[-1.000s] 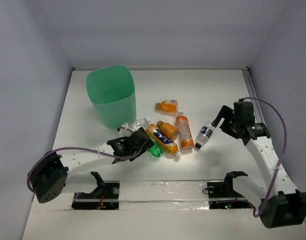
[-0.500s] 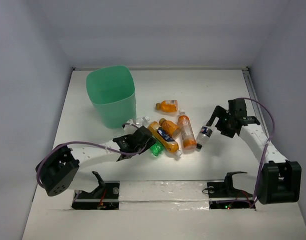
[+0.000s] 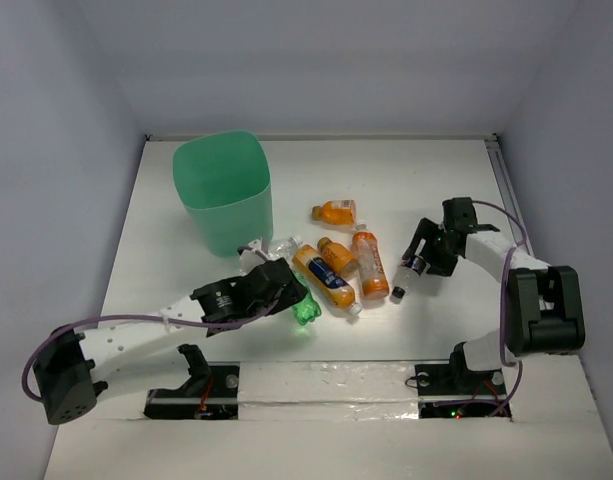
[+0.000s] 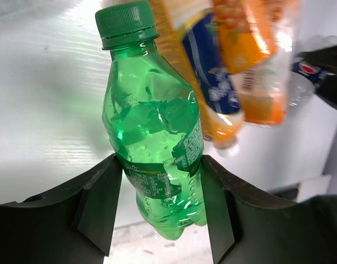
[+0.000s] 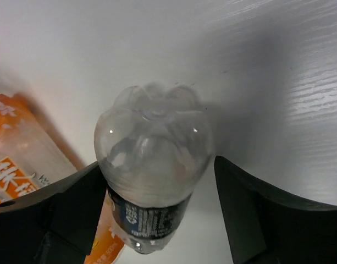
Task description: Put the plastic bottles in the bin
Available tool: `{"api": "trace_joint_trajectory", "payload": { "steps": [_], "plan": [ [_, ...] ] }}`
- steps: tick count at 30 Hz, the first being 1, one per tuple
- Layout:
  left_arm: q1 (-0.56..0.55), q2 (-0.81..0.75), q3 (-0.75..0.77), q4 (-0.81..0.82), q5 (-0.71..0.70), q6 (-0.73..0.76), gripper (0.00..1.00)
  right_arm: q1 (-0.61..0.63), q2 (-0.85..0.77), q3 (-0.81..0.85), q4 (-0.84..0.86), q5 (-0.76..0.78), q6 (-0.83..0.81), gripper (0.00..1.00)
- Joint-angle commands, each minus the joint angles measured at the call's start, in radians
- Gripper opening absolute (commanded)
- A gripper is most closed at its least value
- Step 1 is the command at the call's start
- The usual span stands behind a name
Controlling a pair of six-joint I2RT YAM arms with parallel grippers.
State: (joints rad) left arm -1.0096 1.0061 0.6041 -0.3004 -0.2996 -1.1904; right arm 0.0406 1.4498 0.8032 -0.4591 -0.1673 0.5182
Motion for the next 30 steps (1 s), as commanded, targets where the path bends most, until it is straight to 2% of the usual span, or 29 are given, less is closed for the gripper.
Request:
{"api": "trace_joint_trajectory", "payload": {
  "steps": [1, 4, 5, 7, 8, 11, 14, 19, 23, 26, 27, 29, 30],
  "plan": [
    [-0.018, -0.075, 0.129, -0.083, -0.039, 0.047, 0.37, -0.004, 0.03, 0.007, 0.063, -0.032, -0.003, 0.81],
    [-0.009, -0.113, 0.27, -0.14, -0.12, 0.115, 0.37, -0.004, 0.014, 0.004, 0.069, -0.014, 0.009, 0.7],
    [0.005, -0.115, 0.366, -0.154, -0.143, 0.15, 0.37, -0.004, -0.011, 0.001, 0.069, -0.006, 0.012, 0.67],
    [0.057, -0.095, 0.483, -0.204, -0.197, 0.271, 0.37, -0.004, -0.048, -0.007, 0.066, 0.014, 0.022, 0.58],
    [0.122, -0.083, 0.594, -0.21, -0.203, 0.317, 0.37, -0.004, -0.101, -0.009, 0.057, 0.015, 0.025, 0.56],
    [0.216, -0.023, 0.786, -0.201, -0.237, 0.494, 0.38, -0.004, -0.211, -0.003, 0.022, 0.025, 0.039, 0.55],
    [0.365, 0.084, 0.926, -0.184, -0.245, 0.63, 0.38, -0.004, -0.362, 0.036, -0.039, -0.001, 0.045, 0.55],
    [0.552, 0.207, 0.996, -0.134, -0.178, 0.742, 0.39, -0.004, -0.564, 0.132, -0.108, -0.072, 0.092, 0.55],
    [0.657, 0.287, 0.974, -0.085, -0.156, 0.782, 0.42, 0.044, -0.598, 0.253, -0.148, -0.119, 0.137, 0.55],
    [0.69, 0.318, 0.976, -0.085, -0.099, 0.781, 0.66, 0.094, -0.585, 0.367, -0.139, -0.12, 0.181, 0.55],
    [0.691, 0.313, 0.977, -0.089, -0.089, 0.772, 0.77, 0.143, -0.572, 0.428, -0.133, -0.103, 0.192, 0.55],
    [0.691, 0.289, 0.955, -0.082, -0.041, 0.766, 0.83, 0.212, -0.513, 0.494, -0.113, -0.071, 0.221, 0.55],
    [0.691, 0.257, 0.947, -0.077, -0.03, 0.764, 0.85, 0.29, -0.485, 0.526, -0.104, -0.028, 0.229, 0.55]
  ]
}}
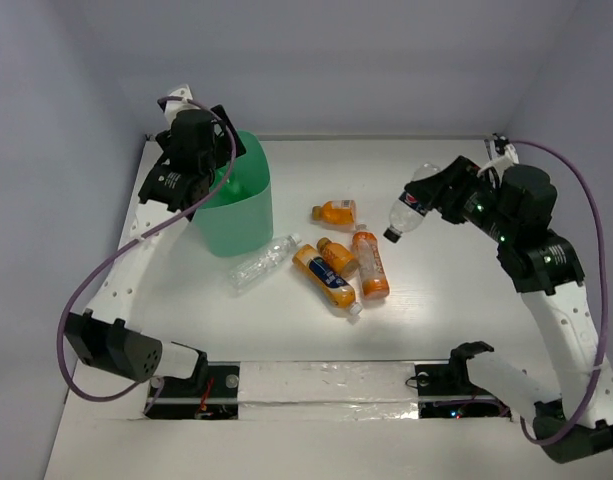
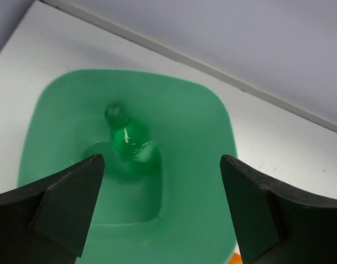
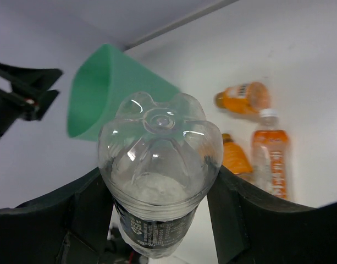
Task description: Put the plastic bottles in the bin
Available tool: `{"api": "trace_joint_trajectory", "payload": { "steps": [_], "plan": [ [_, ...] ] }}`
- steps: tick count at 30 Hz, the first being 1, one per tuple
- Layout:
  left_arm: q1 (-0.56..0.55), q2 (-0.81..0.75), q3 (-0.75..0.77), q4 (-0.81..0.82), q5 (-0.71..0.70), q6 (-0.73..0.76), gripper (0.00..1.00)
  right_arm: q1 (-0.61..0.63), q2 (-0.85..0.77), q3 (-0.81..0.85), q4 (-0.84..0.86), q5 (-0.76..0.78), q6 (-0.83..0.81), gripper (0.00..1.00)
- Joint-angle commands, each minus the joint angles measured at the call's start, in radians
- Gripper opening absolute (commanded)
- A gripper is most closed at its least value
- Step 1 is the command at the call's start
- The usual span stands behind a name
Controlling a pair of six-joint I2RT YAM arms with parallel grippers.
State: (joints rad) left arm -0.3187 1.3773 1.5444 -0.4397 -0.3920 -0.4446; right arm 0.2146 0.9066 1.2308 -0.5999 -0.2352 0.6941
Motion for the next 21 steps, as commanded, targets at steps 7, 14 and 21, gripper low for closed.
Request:
{"api": "trace_joint_trajectory", "payload": {
  "steps": [7, 14, 21],
  "plan": [
    [0.0, -0.326, -0.154, 0.001, 0.192, -0.025, 0.75, 0.383, 0.417, 0.435, 0.12, 0.169, 0.093, 0.56],
    [0.0, -0.624, -0.453, -0.086, 0.291, -0.134, 0.34, 0.528, 0.933, 1.003, 0.057, 0.218, 0.09, 0.56],
    [0.0, -0.779, -0.593, -0.208, 0.34, -0.181, 0.33, 0.574, 1.232, 1.34, 0.152, 0.272, 0.183, 0.57]
  ]
}}
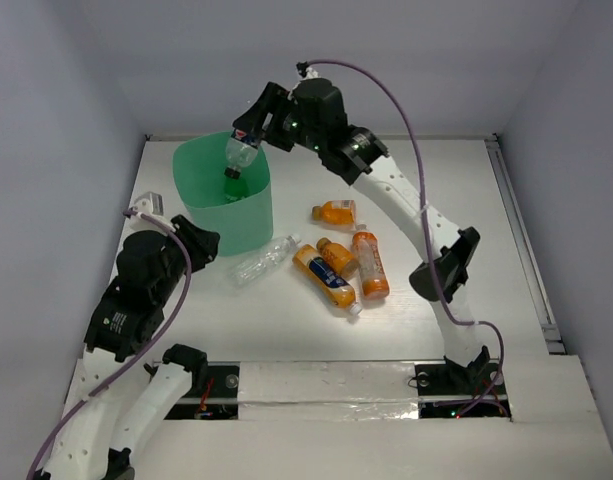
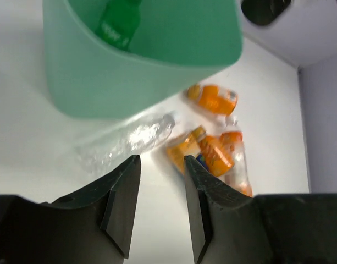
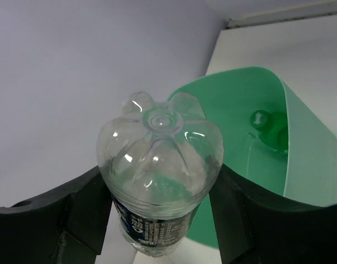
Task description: Put the plastic bottles in the bin
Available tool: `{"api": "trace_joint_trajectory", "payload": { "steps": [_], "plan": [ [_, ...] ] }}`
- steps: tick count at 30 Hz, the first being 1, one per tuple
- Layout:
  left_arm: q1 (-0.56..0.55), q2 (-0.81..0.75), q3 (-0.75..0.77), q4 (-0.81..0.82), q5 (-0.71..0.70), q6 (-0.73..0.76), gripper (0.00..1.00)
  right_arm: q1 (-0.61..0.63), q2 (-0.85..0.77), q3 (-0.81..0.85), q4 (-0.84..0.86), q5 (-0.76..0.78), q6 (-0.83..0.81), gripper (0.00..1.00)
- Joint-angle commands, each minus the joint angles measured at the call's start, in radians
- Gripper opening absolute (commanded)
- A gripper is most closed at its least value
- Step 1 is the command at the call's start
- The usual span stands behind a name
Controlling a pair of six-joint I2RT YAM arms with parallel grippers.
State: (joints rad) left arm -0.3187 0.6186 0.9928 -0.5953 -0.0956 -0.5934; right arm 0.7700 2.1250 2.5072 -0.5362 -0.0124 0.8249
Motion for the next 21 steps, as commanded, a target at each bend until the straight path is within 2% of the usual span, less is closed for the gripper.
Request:
{"api": "trace_joint_trajectory", "payload": {
  "steps": [1, 3, 4, 7, 10, 11, 12, 13, 14, 15, 16, 17, 18, 19, 21],
  "plan": [
    [0.0, -0.023, -0.054, -0.061, 0.06, -0.032, 0.34, 0.028, 0.019, 0.036, 0.114, 0.049, 0.066, 0.72],
    [0.0, -0.017, -0.088, -0.063, 0.08, -0.028, 0.38, 0.028, 0.035, 0.038, 0.134, 0.036, 0.072, 0.87],
    [0.0, -0.014, -0.098, -0.058, 0.091, -0.022, 0.47, 0.038, 0.038, 0.042, 0.13, 0.035, 0.068, 0.99],
    [0.0, 0.01, -0.138, -0.037, 0.144, 0.01, 0.6, 0.038, -0.002, 0.035, 0.111, 0.06, 0.03, 1.0],
    [0.0, 0.053, -0.164, -0.002, 0.174, 0.047, 0.65, 0.038, -0.104, -0.033, 0.108, 0.098, -0.019, 1.0],
    [0.0, 0.067, -0.167, 0.008, 0.184, 0.058, 0.66, 0.038, -0.14, -0.06, 0.099, 0.104, -0.053, 0.97],
    [0.0, 0.101, -0.169, 0.018, 0.195, 0.076, 0.66, 0.038, -0.18, -0.147, 0.097, 0.12, -0.073, 0.91],
    [-0.016, 0.115, -0.169, 0.029, 0.203, 0.081, 0.65, 0.038, -0.224, -0.21, 0.1, 0.123, -0.092, 0.65],
    [-0.055, 0.13, -0.169, 0.04, 0.198, 0.087, 0.63, 0.038, -0.331, -0.282, 0.116, 0.127, -0.127, 0.48],
    [-0.086, 0.159, -0.166, 0.049, 0.185, 0.089, 0.61, 0.038, -0.389, -0.456, 0.13, 0.126, -0.144, 0.29],
    [-0.121, 0.177, -0.16, 0.057, 0.13, 0.086, 0.61, 0.038, -0.449, -0.55, 0.146, 0.121, -0.158, 0.07],
    [-0.208, 0.197, -0.148, 0.06, 0.105, 0.083, 0.61, 0.038, -0.562, -0.643, 0.174, 0.115, -0.176, 0.03],
    [-0.255, 0.24, -0.14, 0.071, 0.055, 0.083, 0.61, 0.038, -0.618, -0.732, 0.188, 0.094, -0.184, 0.02],
    [-0.296, 0.263, -0.132, 0.075, 0.019, 0.078, 0.61, 0.038, -0.669, -0.898, 0.197, 0.085, -0.188, 0.03],
    [-0.371, 0.343, -0.105, 0.072, -0.056, 0.076, 0.62, 0.038, -0.812, -1.046, 0.208, 0.069, -0.185, 0.04]
  ]
}}
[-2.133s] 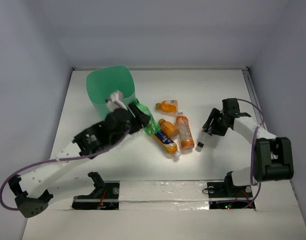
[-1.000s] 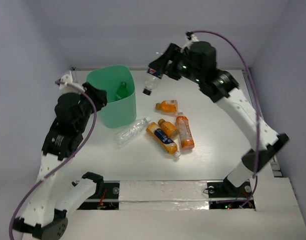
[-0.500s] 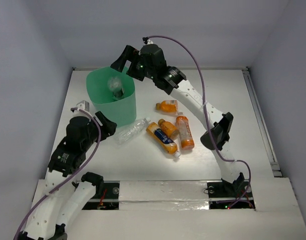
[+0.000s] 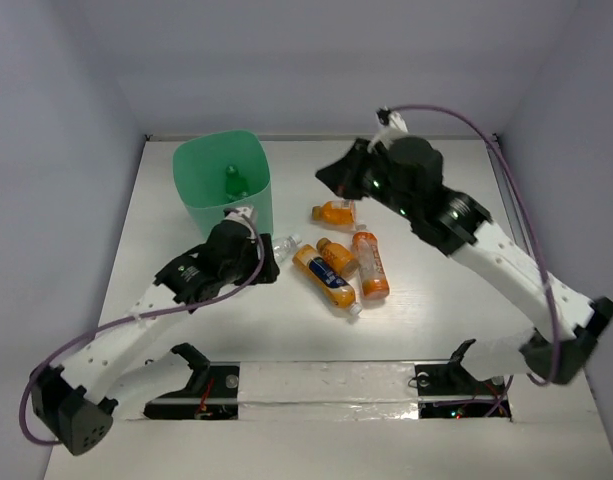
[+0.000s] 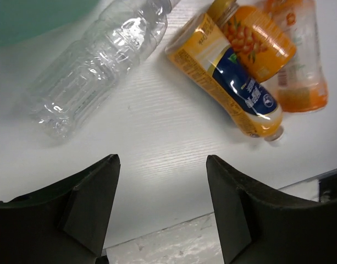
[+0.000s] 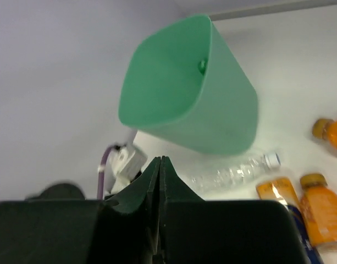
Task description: Put the plastic bottles in the bin
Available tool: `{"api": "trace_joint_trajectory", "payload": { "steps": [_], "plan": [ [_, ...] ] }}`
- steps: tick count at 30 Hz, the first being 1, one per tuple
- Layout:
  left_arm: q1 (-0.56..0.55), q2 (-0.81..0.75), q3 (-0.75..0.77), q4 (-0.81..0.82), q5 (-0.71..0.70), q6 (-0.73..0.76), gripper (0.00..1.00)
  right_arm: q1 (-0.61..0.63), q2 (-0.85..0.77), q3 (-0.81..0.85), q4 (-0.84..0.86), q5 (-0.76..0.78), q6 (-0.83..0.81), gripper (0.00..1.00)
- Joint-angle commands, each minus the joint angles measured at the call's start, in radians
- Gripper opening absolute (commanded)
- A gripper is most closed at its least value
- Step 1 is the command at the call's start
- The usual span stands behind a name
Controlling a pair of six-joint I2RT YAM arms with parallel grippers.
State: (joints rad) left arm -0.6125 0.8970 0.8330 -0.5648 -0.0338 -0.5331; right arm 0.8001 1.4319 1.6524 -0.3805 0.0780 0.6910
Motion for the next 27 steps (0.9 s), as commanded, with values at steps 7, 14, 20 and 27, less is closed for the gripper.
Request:
{"api": "trace_joint_trajectory", "payload": {
  "steps": [7, 14, 20, 27],
  "plan": [
    [-0.102, 0.217, 0.087, 0.052, -0.268, 0.054, 0.69, 0.008, -0.543, -0.687, 0.042, -0.037, 0.03, 0.12],
    [-0.102, 0.338, 0.064, 0.16, -0.29, 0.166, 0.71, 0.008, -0.764, -0.95, 0.026, -0.069, 0.097, 0.48],
    [-0.102, 0.414, 0.083, 0.216, -0.345, 0.263, 0.73, 0.008, -0.786, -1.002, 0.008, -0.156, 0.039, 0.63],
    [-0.102, 0.502, 0.092, 0.272, -0.367, 0.323, 0.78, 0.008, -0.719, -1.022, 0.058, -0.242, 0.008, 0.72]
  ]
}}
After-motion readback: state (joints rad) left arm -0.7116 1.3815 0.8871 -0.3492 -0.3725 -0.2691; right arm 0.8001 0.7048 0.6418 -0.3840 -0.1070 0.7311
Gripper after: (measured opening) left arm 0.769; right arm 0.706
